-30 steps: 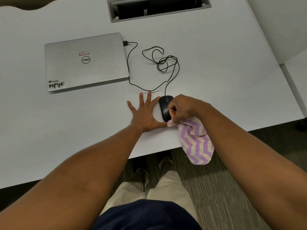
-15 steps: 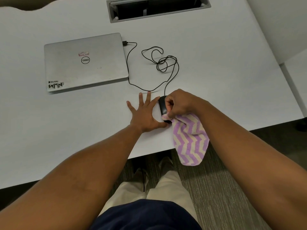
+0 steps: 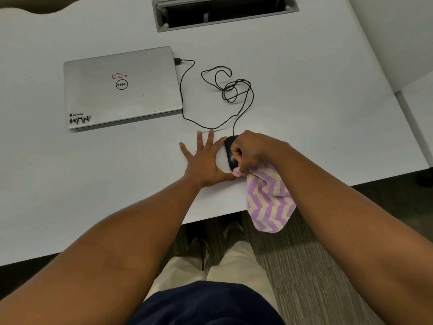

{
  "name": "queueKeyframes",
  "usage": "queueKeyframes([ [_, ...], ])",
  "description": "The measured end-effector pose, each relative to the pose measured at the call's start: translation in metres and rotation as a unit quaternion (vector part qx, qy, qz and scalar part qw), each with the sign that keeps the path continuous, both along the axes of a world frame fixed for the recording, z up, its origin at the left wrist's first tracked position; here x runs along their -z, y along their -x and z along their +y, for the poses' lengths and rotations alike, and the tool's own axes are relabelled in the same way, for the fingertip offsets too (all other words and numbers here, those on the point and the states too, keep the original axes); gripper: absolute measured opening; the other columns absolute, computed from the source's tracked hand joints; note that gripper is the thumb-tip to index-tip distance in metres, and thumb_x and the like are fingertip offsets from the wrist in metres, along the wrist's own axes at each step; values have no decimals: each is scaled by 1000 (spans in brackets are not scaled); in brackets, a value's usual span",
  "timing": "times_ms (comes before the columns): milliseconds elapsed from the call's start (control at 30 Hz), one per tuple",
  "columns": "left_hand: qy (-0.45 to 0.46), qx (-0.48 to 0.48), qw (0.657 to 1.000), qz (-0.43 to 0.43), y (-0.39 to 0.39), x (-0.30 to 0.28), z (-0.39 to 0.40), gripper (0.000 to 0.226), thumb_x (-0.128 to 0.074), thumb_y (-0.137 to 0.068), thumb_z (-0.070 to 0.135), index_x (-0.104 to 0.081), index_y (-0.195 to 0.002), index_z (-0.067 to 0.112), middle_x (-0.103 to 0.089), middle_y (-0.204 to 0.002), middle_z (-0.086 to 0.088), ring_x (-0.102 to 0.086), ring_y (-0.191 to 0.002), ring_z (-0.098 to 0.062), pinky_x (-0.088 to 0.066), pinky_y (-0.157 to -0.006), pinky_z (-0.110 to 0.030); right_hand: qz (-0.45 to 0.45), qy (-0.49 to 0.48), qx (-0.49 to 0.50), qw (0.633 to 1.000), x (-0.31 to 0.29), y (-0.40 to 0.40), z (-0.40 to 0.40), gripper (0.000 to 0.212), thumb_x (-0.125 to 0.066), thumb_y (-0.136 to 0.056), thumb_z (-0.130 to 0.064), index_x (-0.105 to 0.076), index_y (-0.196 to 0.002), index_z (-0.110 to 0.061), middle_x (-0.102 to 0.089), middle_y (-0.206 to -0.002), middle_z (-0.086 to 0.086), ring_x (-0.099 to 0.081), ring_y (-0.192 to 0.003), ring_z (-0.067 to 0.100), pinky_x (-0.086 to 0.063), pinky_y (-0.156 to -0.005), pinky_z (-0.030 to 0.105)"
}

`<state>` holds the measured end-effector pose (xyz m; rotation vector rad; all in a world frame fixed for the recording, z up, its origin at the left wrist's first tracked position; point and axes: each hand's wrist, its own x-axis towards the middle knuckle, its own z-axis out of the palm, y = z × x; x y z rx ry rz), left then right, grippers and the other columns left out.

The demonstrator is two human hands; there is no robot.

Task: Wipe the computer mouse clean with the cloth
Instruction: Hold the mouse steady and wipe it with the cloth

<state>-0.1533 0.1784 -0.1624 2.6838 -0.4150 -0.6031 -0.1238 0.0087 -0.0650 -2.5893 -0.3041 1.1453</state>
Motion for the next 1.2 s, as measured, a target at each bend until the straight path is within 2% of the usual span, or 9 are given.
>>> queueKeyframes([
  [100,-5,1,1000,2,0,0,0,123,-60,-60,91,-9,-159,37,8,-169,0,22,-152,-28,16,-107,-75,13,18,-4,1000,1,2,-5,30,-85,-58,-13,-57,-59,-20,-61,-68,-2,-58,-65,16,-48,-57,26],
  [233,-7,-1,1000,1,0,1,1,114,-63,-67,85,-12,-158,39,8,-169,0,22,-152,-28,15,-108,-76,25,40,7,999,-1,-1,-19,28,-84,-58,-11,-57,-59,-20,-60,-68,-2,-57,-65,16,-43,-53,23],
  [367,-21,5,1000,-3,0,2,1,115,-60,-66,87,-10,-158,40,11,-169,0,24,-152,-28,15,-108,-76,25,29,38,999,-1,-7,-29,24,-84,-57,-12,-64,-67,-19,-67,-77,0,-61,-70,17,-48,-57,26],
  [533,-36,9,999,1,1,0,-1,122,-56,-61,93,-4,-158,41,16,-168,1,27,-151,-28,15,-108,-76,45,5,53,998,1,-5,-30,29,-86,-56,-14,-67,-77,-21,-68,-80,-5,-64,-76,17,-55,-66,33],
  [800,-30,-17,999,-1,3,0,-7,135,-40,-46,106,1,-158,44,16,-168,1,29,-150,-28,16,-106,-77,33,-8,100,994,-14,-18,-47,30,-89,-57,-18,-64,-72,-25,-64,-72,-9,-58,-66,9,-38,-41,17],
  [967,-36,-40,999,0,7,-1,-18,139,-37,-42,108,1,-158,42,17,-168,-2,28,-150,-33,15,-105,-79,8,-14,120,993,-10,-22,-55,31,-89,-61,-18,-63,-76,-26,-63,-79,-7,-58,-71,11,-44,-53,23],
  [1100,-45,-39,998,2,8,-2,-19,138,-42,-45,106,1,-158,41,18,-167,-3,28,-149,-34,16,-105,-79,1,-22,134,991,-3,-21,-59,30,-89,-63,-18,-64,-78,-26,-65,-85,-6,-64,-81,17,-56,-75,35],
  [1200,-49,-38,998,2,8,-3,-20,138,-41,-45,106,0,-159,40,17,-168,-3,26,-150,-34,15,-105,-78,-2,-30,136,990,2,-19,-59,29,-88,-65,-19,-64,-77,-29,-65,-85,-7,-64,-83,16,-56,-76,34],
])
